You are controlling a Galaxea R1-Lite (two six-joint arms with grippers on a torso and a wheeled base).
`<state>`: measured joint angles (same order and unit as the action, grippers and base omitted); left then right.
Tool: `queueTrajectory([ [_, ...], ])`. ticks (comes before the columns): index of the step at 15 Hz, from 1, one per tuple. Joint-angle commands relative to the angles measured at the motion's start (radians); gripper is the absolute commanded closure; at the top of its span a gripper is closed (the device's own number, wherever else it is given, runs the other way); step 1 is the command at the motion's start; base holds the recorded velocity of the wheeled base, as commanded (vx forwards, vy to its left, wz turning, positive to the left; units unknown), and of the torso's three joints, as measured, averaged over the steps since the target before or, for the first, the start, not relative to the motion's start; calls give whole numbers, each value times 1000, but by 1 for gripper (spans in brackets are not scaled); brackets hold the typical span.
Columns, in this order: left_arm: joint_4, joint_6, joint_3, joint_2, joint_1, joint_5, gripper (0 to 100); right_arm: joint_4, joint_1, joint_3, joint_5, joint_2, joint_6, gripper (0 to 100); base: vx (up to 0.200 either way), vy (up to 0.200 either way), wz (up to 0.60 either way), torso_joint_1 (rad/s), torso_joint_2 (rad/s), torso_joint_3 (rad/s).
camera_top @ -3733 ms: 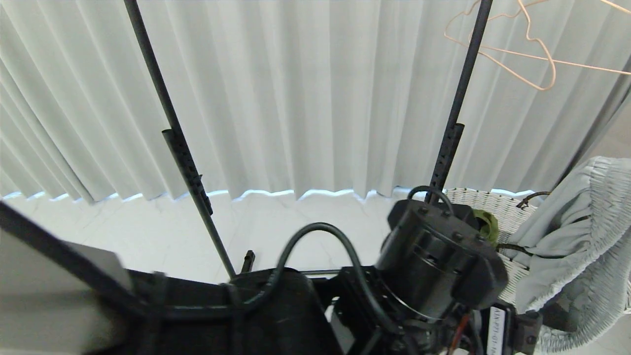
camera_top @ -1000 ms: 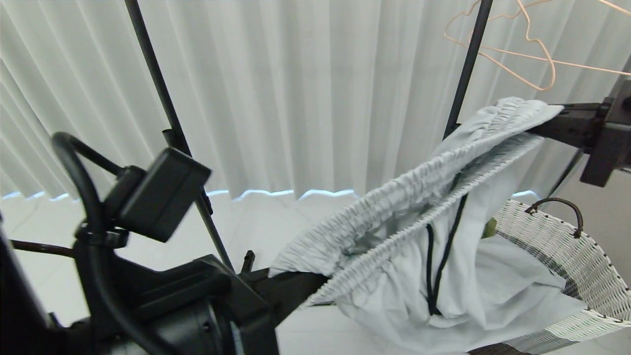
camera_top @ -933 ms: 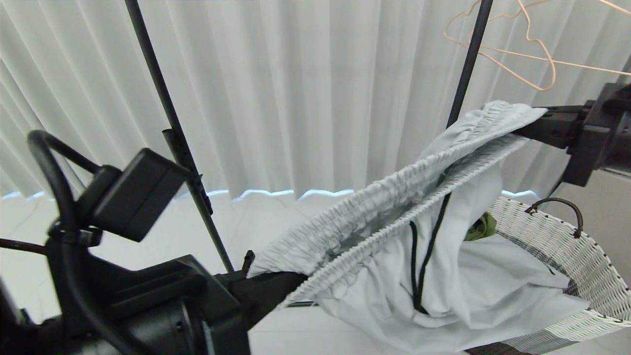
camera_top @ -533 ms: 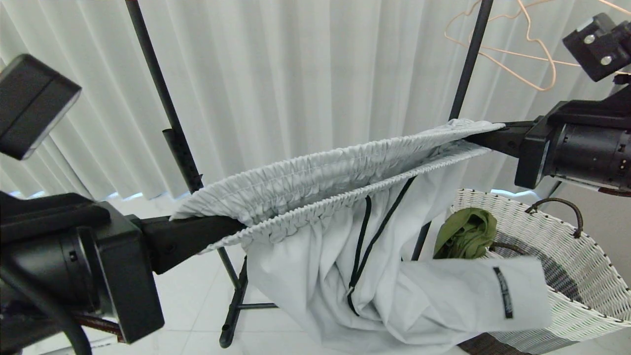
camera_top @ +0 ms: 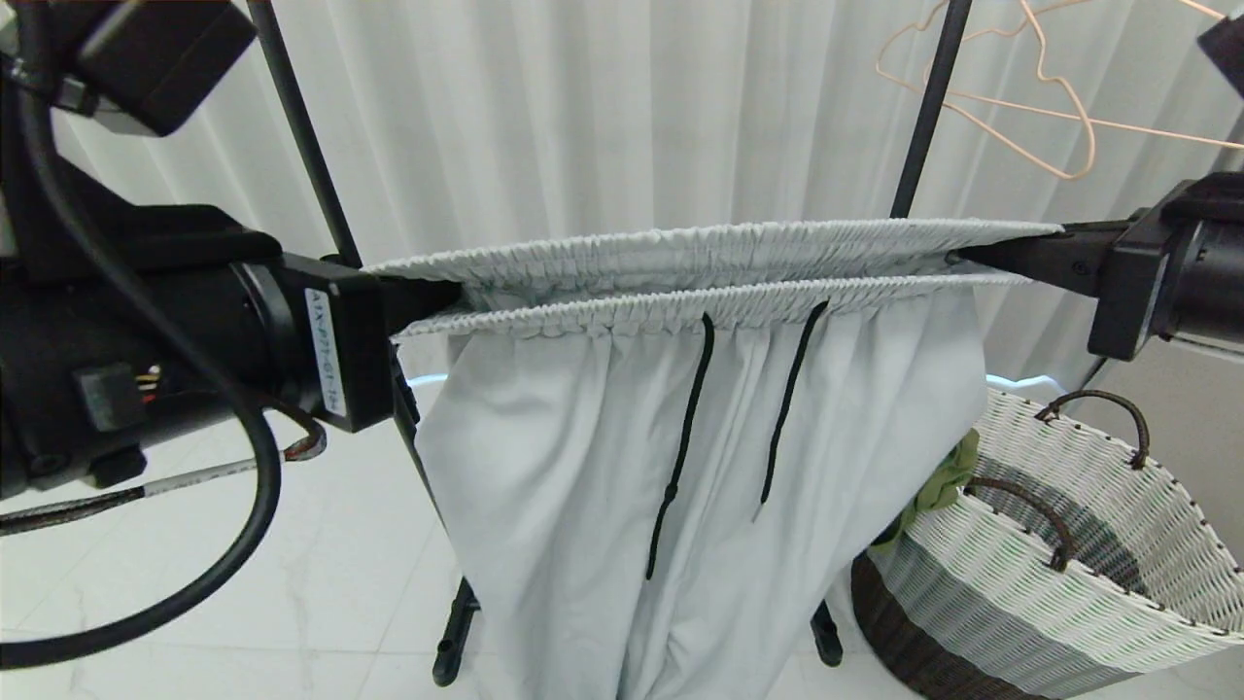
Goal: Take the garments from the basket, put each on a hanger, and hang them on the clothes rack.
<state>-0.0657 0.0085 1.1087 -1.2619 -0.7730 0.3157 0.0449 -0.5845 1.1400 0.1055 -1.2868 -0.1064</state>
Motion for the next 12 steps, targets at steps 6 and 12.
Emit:
queueTrajectory([
  [6, -14, 33, 250, -114, -28, 114, 100, -237, 20, 348, 2, -43, -1, 100, 0, 0, 0, 0, 0, 0],
  [12, -31, 90, 220, -108, -62, 161, 100, -338, 14, 369, 2, -5, -6, 100, 0, 0, 0, 0, 0, 0],
])
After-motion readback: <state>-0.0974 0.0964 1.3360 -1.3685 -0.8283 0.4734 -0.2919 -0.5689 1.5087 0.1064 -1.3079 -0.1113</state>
